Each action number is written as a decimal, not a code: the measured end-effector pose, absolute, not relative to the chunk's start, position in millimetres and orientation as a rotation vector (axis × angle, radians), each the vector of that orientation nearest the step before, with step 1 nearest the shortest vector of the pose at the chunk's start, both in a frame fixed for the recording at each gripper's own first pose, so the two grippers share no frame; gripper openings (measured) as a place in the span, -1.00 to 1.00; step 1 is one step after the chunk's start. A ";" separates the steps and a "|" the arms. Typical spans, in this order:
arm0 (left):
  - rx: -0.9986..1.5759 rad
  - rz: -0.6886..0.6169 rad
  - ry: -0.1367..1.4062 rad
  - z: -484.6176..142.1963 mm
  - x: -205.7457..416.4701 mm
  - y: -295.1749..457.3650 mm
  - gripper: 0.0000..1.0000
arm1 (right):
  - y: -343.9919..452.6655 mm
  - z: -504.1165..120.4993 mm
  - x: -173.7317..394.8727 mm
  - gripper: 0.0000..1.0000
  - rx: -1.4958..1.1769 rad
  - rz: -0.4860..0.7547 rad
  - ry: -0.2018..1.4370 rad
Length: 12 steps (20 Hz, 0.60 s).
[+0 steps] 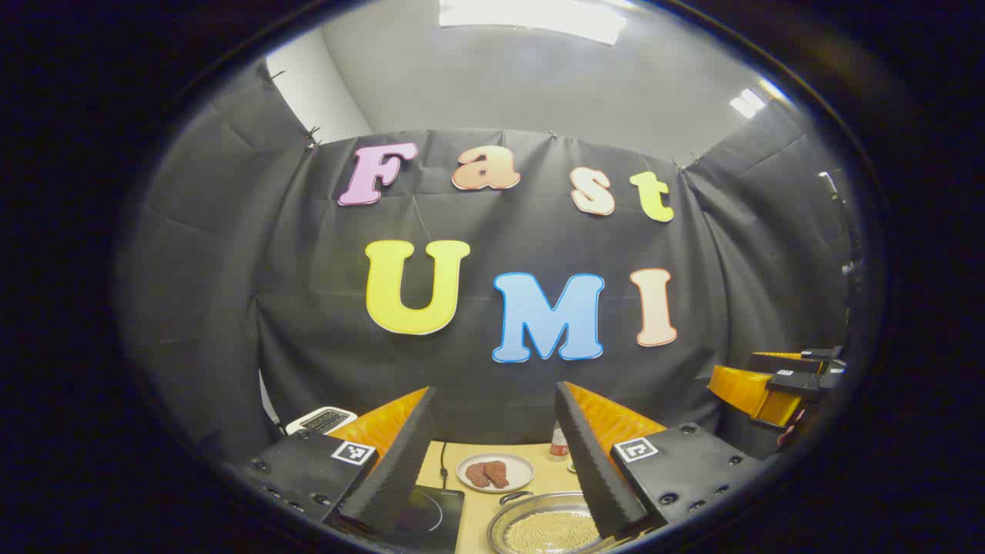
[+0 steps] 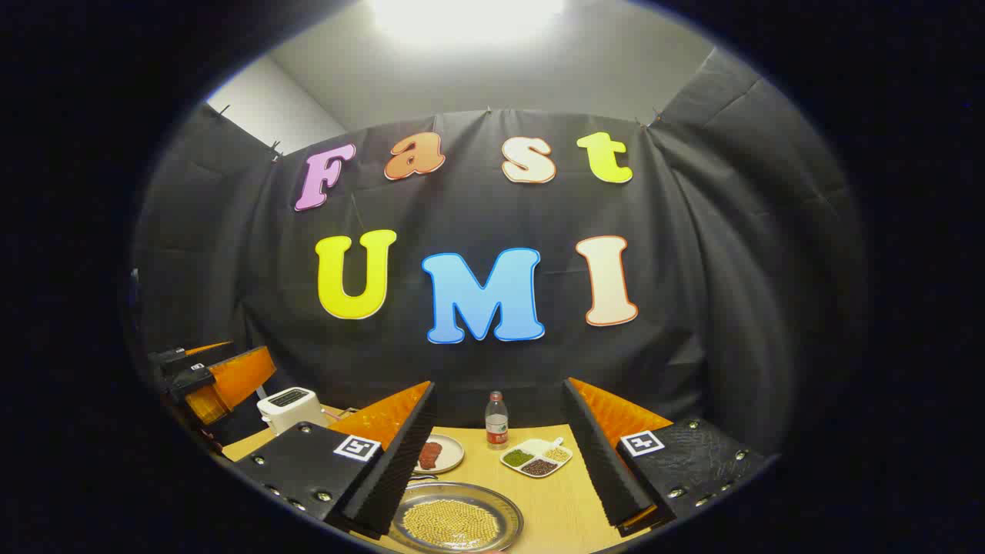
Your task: First push the handle of the pot to place it horizontally, then grasp the pot with both hands and set it on the induction cooktop.
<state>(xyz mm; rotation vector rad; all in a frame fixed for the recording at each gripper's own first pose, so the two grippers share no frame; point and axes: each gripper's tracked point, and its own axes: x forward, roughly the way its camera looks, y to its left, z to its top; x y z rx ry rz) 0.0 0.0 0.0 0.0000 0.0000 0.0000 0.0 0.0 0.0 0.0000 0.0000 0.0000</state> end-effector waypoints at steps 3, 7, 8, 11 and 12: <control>0.008 -0.016 0.018 -3.8 0.0 -3.4 0.97 | 0.6 -3.1 0.9 0.95 0.022 0.003 0.014; 0.010 -0.056 0.016 -0.6 5.4 -3.8 0.93 | 2.2 -0.9 3.5 0.95 0.026 -0.023 0.008; 0.012 -0.065 0.024 -3.6 7.3 -3.4 0.93 | 1.5 -1.2 5.0 0.95 0.027 -0.032 0.005; 0.018 -0.073 0.023 -3.8 10.4 2.2 0.94 | 4.3 -1.1 8.7 0.95 0.018 -0.047 0.006; 0.014 -0.080 0.029 -8.2 11.4 2.5 0.94 | 5.0 -0.7 8.9 0.95 0.012 -0.050 0.006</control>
